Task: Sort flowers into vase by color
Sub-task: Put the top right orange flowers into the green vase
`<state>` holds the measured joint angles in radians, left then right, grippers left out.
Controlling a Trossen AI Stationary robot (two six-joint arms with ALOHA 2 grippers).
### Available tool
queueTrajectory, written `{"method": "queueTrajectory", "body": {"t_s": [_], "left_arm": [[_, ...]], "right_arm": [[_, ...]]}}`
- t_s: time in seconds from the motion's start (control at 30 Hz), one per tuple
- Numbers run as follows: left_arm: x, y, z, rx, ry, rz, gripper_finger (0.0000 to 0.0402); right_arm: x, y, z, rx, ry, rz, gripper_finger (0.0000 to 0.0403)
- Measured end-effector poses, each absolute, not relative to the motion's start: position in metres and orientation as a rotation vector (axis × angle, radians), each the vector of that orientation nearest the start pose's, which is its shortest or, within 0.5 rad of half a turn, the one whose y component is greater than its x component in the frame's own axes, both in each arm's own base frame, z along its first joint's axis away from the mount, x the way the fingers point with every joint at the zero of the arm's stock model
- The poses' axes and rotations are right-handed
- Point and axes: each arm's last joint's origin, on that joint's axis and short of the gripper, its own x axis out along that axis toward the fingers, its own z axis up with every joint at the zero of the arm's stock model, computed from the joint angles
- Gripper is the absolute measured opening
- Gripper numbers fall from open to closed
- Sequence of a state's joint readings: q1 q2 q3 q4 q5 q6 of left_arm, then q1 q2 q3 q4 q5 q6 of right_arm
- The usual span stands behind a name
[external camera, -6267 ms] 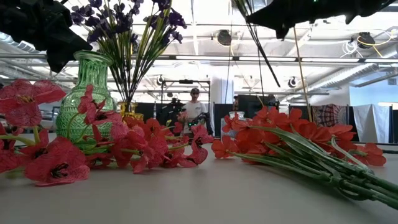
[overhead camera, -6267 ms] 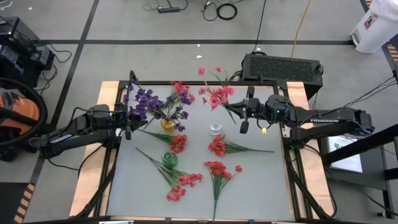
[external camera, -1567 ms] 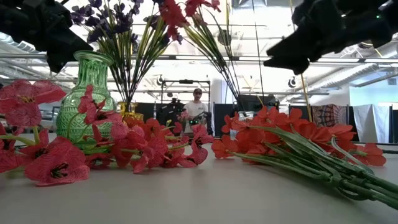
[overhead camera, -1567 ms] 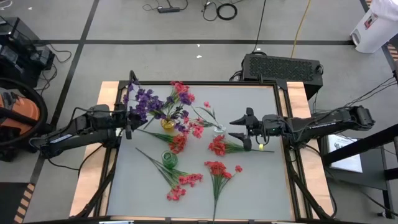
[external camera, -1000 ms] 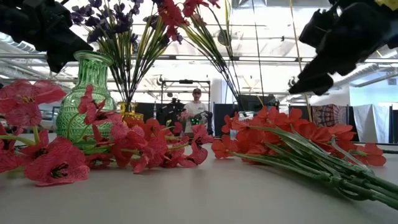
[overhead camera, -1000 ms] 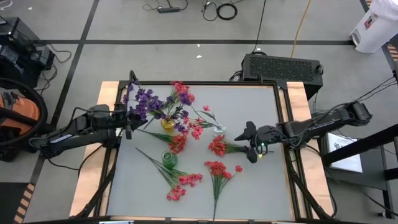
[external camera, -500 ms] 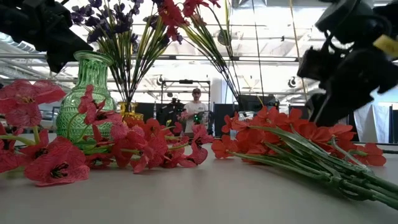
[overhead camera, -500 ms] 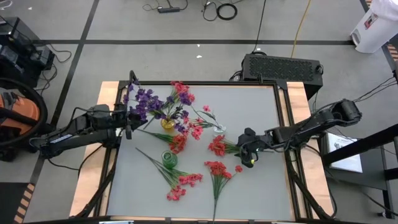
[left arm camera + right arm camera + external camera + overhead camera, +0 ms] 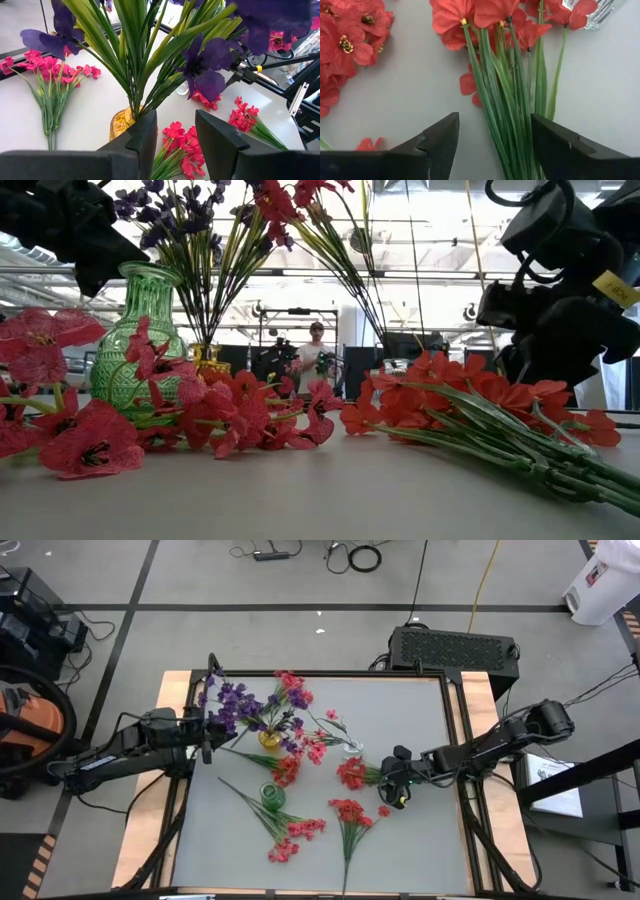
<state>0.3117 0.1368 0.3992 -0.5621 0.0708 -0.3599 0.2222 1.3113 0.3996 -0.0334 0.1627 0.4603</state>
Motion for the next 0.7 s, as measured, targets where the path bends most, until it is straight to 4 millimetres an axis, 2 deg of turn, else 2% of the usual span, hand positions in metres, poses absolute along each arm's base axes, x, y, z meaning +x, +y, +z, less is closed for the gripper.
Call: {"method": "queueTrajectory", "body": {"t_s": [0.2, 0.57, 0.7], "left_arm": [[0.069, 0.0201, 0.2325, -0.413, 0.249, 0.29, 0.0141], [0.069, 0.0201, 0.2325, -0.413, 0.249, 0.29, 0.0141], [0.069, 0.0201, 0.2325, -0.412, 0.25, 0.29, 0.0141]], "right_arm": [[0.2021, 0.0409, 0.1236, 0.262, 0.916, -0.166, 0.0183], [0.202, 0.0416, 0.1235, 0.304, 0.923, -0.16, 0.0017], [0.2021, 0.0419, 0.1237, 0.317, 0.924, -0.156, 0.0009]]}}
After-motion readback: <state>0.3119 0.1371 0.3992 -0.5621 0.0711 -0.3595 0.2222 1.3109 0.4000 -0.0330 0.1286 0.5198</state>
